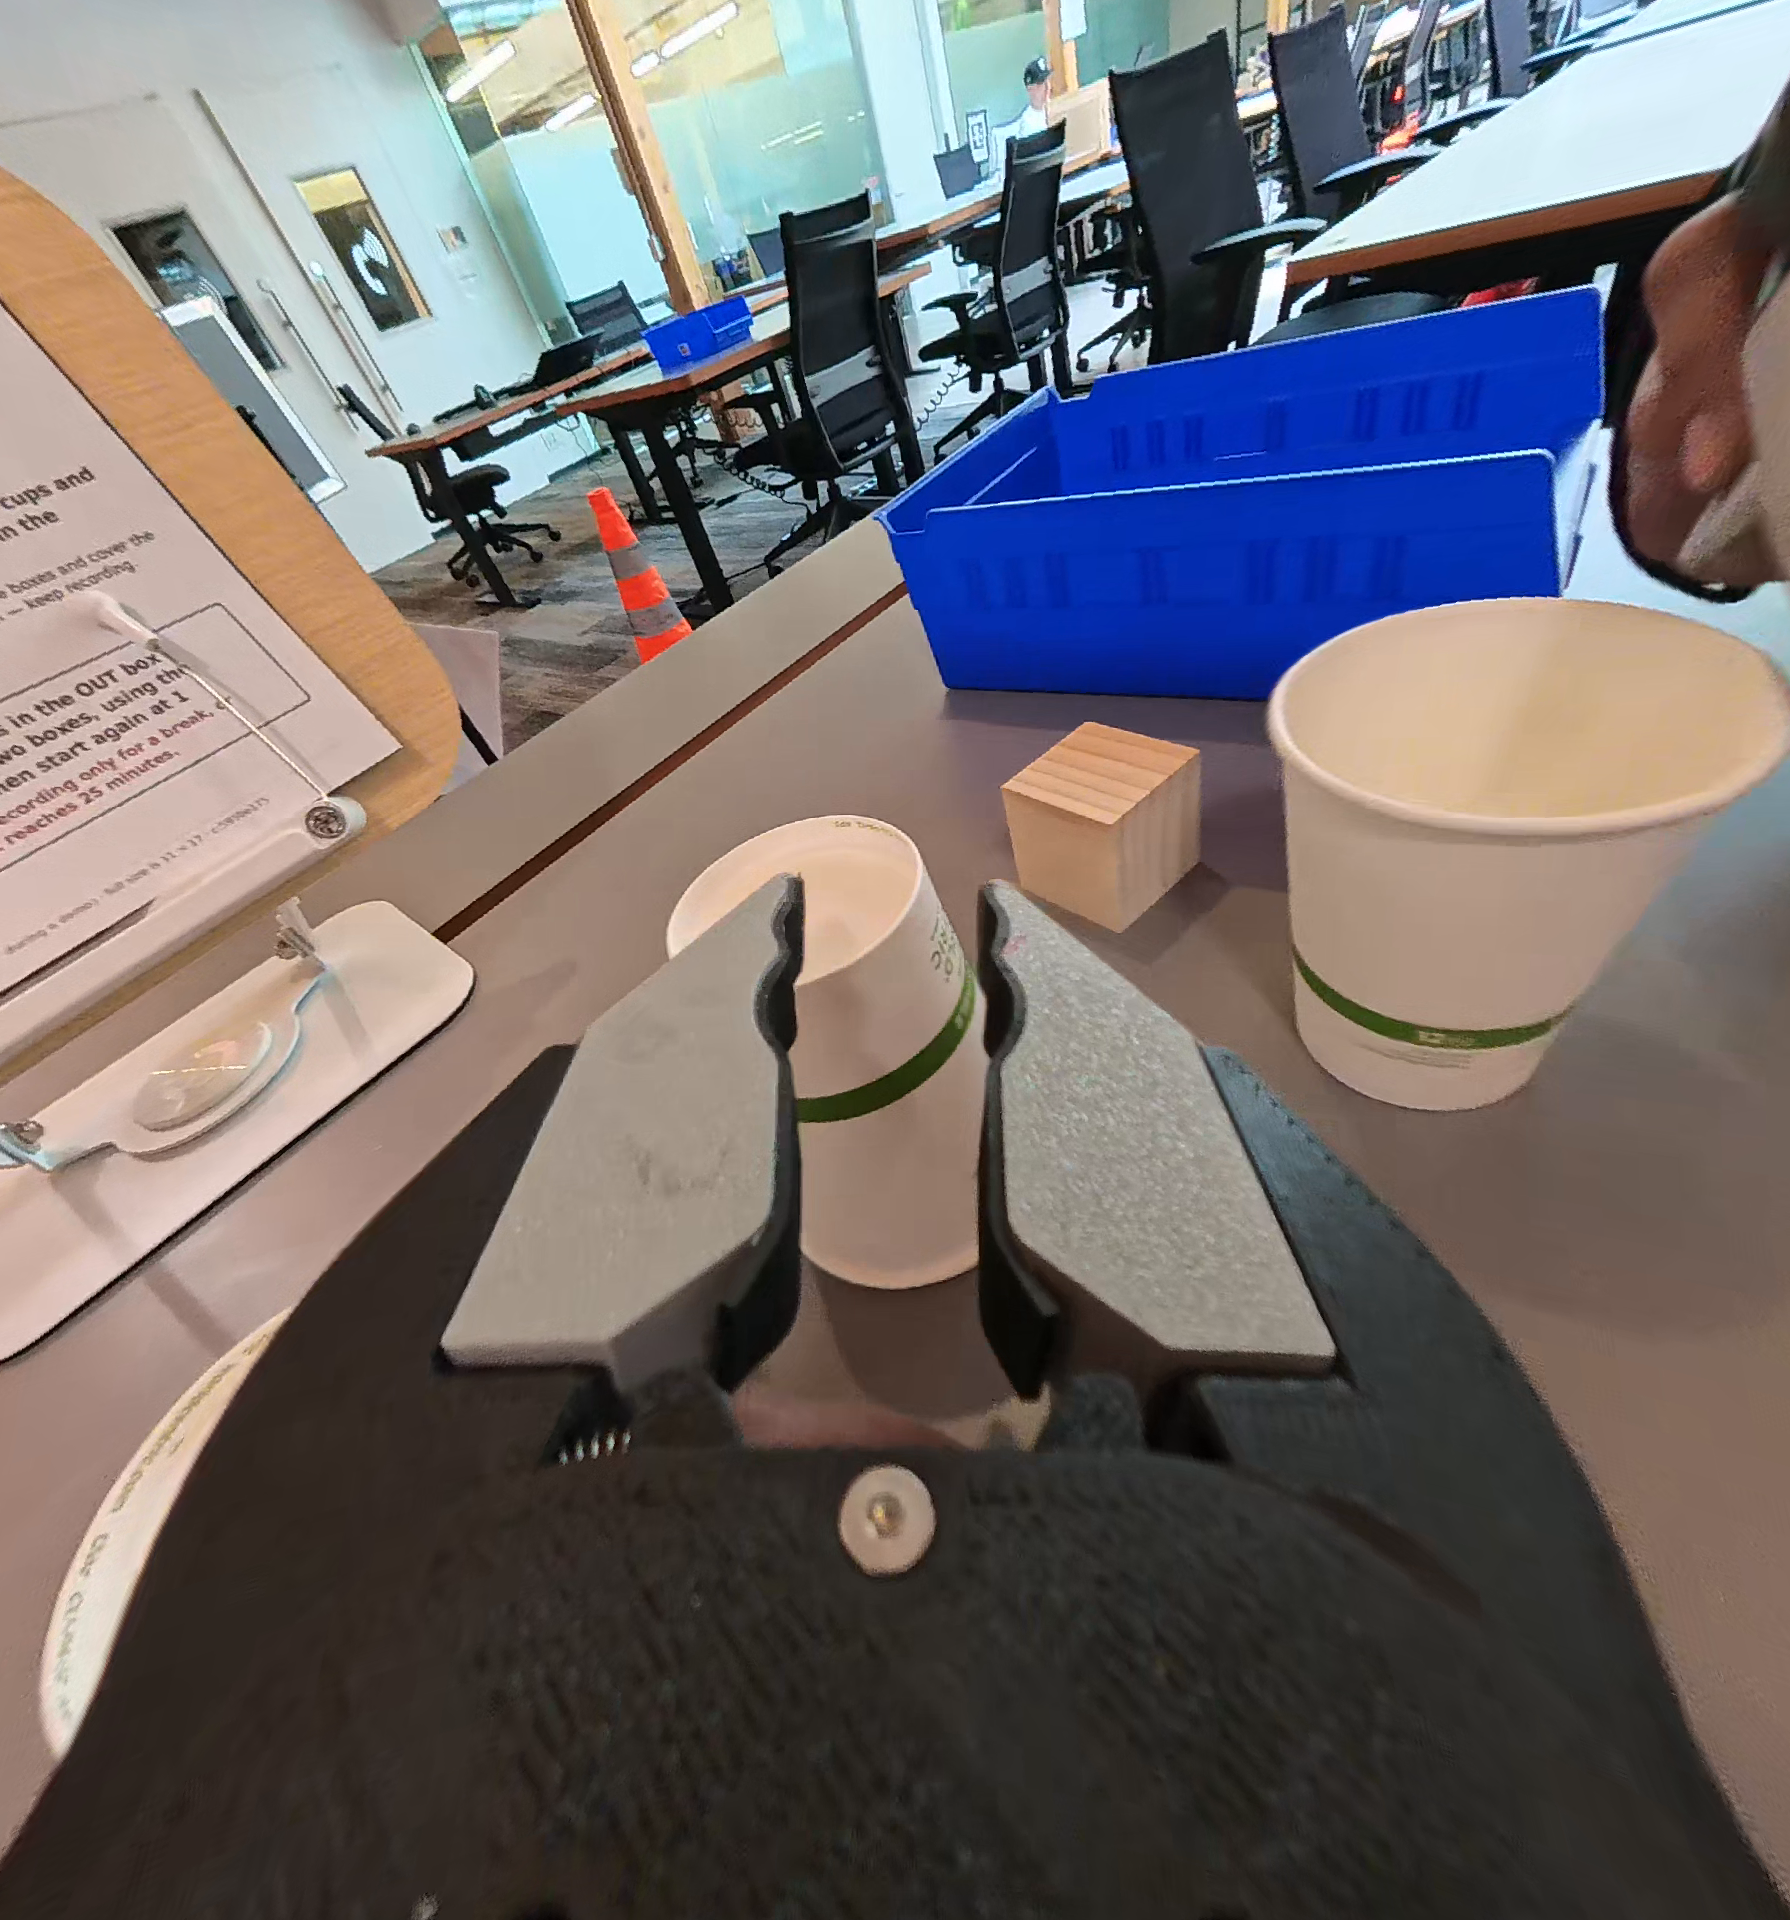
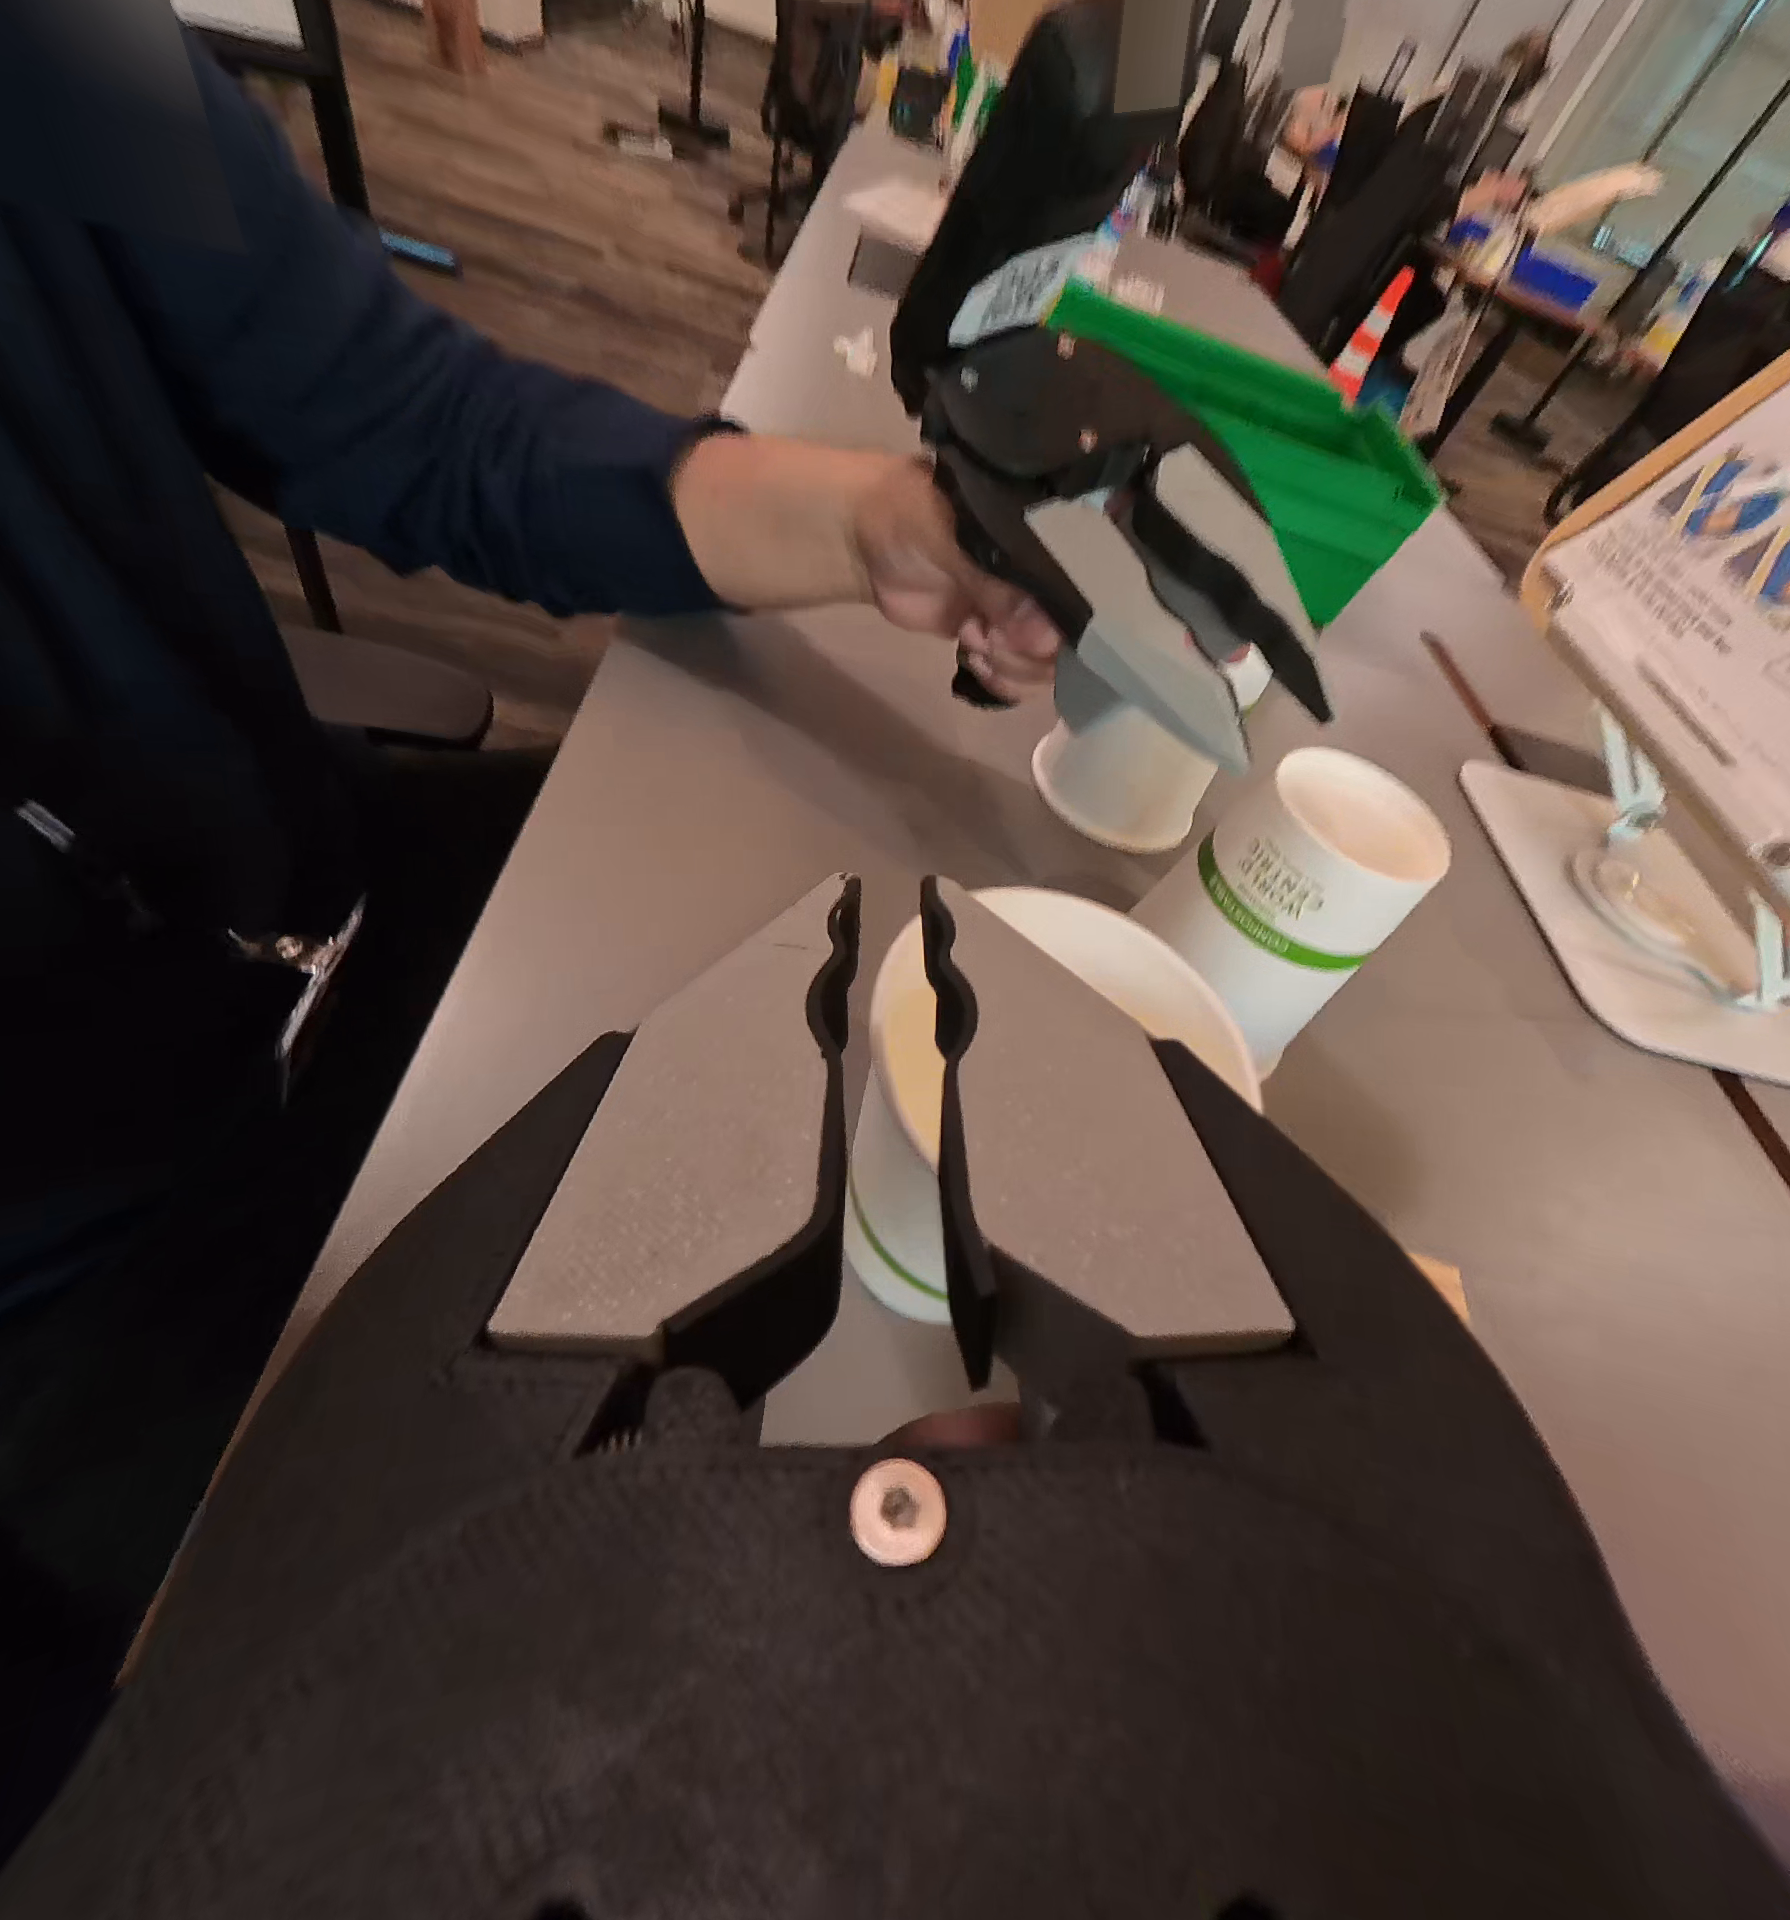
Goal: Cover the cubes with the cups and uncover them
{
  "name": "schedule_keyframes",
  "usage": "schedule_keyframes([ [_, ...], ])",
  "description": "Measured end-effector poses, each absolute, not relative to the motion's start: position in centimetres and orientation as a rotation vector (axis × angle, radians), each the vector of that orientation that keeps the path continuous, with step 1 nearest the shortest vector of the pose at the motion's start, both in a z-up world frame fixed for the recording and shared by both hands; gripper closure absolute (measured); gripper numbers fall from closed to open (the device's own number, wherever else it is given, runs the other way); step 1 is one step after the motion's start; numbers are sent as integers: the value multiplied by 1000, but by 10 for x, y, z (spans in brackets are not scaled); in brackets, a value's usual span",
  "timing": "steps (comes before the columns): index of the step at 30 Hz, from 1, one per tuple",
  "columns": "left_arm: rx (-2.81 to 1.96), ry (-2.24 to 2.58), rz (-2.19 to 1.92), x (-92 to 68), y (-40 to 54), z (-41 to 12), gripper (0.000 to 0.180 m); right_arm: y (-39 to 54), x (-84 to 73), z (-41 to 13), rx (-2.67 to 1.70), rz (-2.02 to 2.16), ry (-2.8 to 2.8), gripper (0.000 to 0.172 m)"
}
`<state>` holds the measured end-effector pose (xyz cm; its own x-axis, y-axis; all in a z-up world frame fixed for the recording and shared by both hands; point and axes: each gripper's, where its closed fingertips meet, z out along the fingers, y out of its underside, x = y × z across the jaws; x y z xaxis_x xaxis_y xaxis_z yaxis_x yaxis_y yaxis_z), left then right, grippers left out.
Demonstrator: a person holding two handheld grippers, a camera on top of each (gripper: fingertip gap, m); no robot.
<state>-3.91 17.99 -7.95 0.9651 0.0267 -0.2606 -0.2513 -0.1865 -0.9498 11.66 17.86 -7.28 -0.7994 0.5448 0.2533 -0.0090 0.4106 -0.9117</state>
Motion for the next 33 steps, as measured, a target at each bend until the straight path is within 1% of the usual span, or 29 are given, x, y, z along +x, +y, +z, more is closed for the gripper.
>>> schedule_keyframes([
  [3,-1749,187,289,-40,182,-81,148,174,119,-53,-390,1507,-2045,165],
  [6,-1775,196,235,-32,185,-88,150,169,120,-46,-359,1575,-2016,166],
  [9,-1802,214,291,-37,190,-95,150,163,118,-48,-357,1615,-2036,166],
  [11,-1807,224,284,-35,193,-96,147,160,114,-53,-366,1612,-2062,166],
  [15,-1836,232,280,-33,200,-98,147,152,110,-61,-367,1618,-2106,166],
  [16,-1843,224,291,-36,201,-99,150,151,109,-61,-367,1620,-2111,166],
  [17,-1859,223,295,-38,202,-102,163,150,108,-62,-369,1621,-2114,166],
  [18,-1846,207,307,-41,202,-101,169,150,108,-62,-371,1622,-2114,166],
  [23,-1867,221,230,-36,195,-98,179,153,106,-59,-384,1655,-2082,166],
  [27,-1788,242,189,-29,187,-82,179,158,107,-50,-383,1716,-2031,167],
  [30,-1646,245,138,-22,177,-52,179,163,106,-38,-418,1778,-1965,167],
  [31,-1569,264,108,-15,171,-38,180,166,103,-34,-446,1796,-1933,165],
  [33,-1444,277,34,-4,158,-13,180,175,95,-26,-533,1839,-1861,155],
])
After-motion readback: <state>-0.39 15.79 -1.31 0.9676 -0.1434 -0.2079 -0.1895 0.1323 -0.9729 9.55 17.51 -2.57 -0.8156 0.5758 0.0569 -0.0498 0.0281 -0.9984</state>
